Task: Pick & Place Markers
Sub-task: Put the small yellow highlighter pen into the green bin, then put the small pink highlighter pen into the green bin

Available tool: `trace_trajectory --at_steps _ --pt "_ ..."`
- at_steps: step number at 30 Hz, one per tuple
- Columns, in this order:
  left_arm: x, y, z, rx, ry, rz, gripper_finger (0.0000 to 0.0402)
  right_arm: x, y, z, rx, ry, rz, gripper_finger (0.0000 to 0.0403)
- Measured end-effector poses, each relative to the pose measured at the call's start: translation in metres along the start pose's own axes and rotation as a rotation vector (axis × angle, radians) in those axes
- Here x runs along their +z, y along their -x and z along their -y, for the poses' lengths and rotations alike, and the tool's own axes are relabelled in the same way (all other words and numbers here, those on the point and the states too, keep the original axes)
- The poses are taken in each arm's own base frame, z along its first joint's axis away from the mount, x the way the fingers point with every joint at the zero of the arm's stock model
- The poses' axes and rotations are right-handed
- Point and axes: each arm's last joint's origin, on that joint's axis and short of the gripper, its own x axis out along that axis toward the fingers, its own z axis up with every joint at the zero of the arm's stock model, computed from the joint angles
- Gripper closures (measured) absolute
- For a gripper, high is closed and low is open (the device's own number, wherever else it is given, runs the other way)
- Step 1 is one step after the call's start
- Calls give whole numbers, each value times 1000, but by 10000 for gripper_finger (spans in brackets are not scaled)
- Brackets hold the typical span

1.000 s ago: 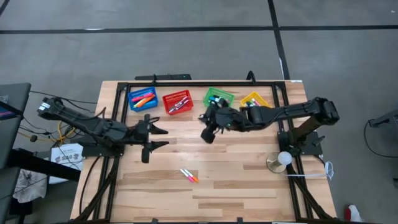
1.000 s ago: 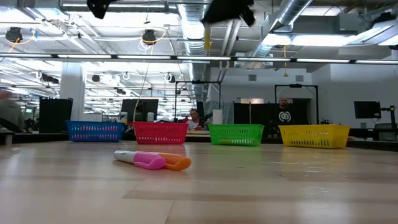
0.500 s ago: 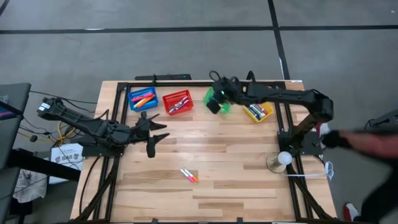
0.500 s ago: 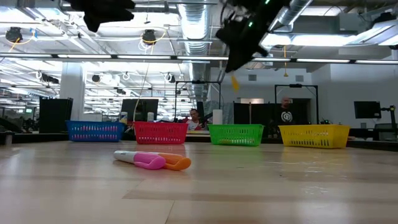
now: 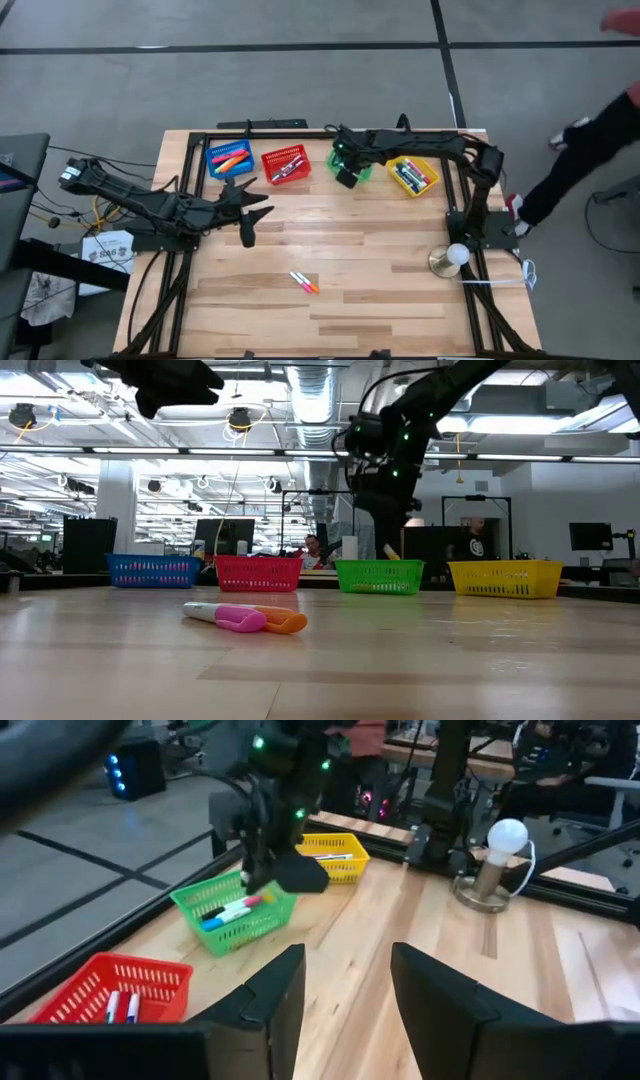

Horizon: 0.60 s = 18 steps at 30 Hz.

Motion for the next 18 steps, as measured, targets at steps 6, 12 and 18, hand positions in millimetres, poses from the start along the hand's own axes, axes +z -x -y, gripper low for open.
trace_trajectory --at_steps 6,12,18 --pt "-1 -2 1 4 -5 -5 269 -1 1 -10 -19 62 -8 280" --pt "-2 -2 2 -11 -8 -12 285 0 14 -5 -98 -99 -14 207" --pt "-10 -6 2 8 -27 -39 291 8 41 -20 -47 -345 116 175"
